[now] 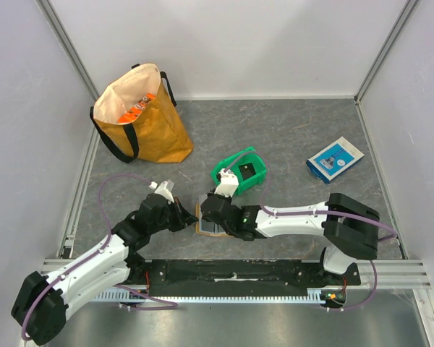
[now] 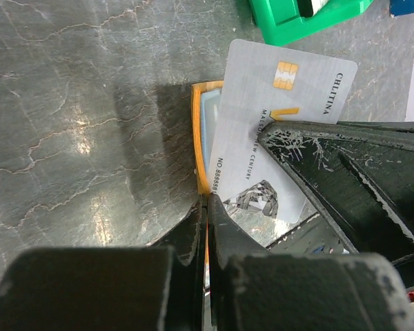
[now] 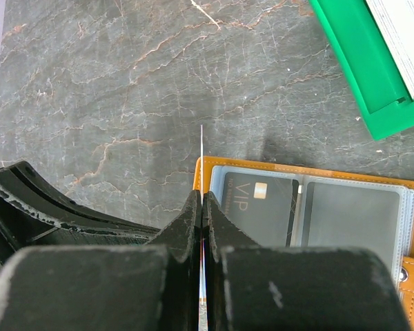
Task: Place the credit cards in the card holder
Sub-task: Turn over the card slot in the card holder.
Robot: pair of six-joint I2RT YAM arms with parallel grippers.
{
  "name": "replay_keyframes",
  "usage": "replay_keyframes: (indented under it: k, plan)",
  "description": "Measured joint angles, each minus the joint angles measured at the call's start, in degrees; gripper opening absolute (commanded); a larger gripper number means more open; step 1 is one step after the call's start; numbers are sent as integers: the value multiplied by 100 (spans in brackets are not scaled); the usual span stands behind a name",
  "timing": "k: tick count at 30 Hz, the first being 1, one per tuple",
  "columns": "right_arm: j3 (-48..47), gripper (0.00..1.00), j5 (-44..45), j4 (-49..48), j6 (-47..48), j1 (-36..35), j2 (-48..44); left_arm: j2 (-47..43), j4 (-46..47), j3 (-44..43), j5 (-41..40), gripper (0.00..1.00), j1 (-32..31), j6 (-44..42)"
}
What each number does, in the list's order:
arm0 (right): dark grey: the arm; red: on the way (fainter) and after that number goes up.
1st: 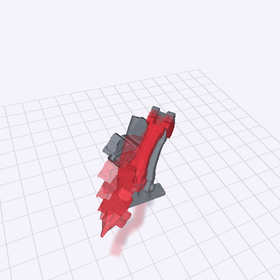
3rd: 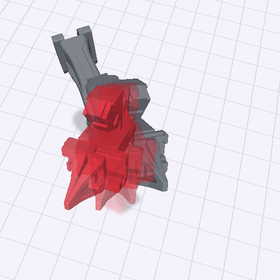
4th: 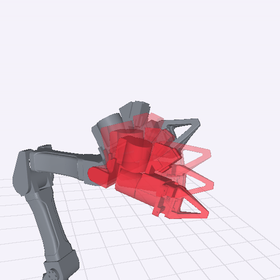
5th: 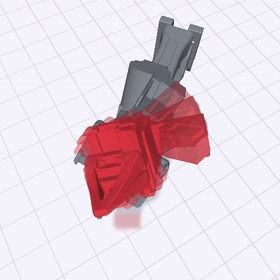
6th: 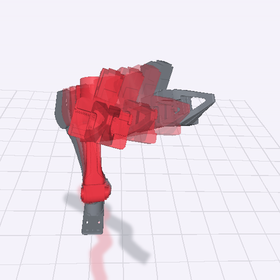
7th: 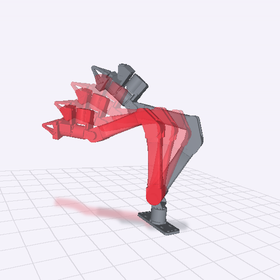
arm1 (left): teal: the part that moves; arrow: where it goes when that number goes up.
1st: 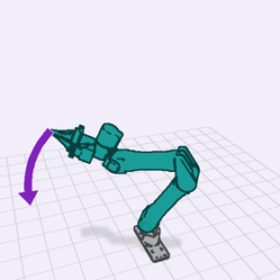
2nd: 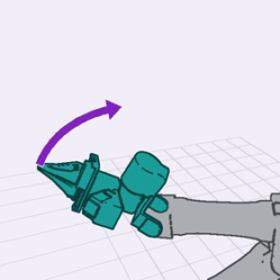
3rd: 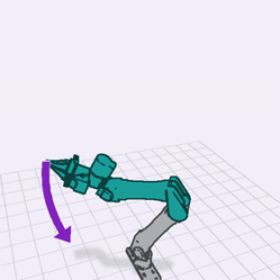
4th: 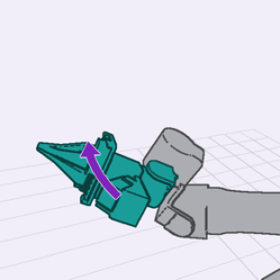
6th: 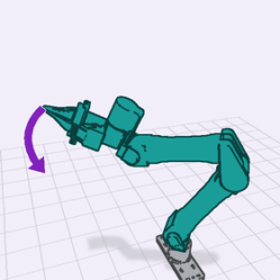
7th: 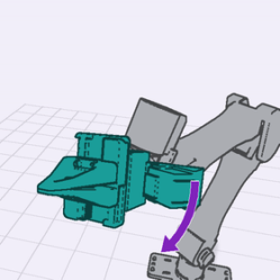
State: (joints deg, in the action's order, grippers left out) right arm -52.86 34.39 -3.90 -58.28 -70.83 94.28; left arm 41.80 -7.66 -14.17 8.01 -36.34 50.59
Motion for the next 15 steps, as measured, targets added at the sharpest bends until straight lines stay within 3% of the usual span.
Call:
replay_keyframes:
  k: [15]
  plan:
    - [-184, 0, 289, 444, 131, -133, 22, -59, 0, 11, 2, 2, 0, -2]
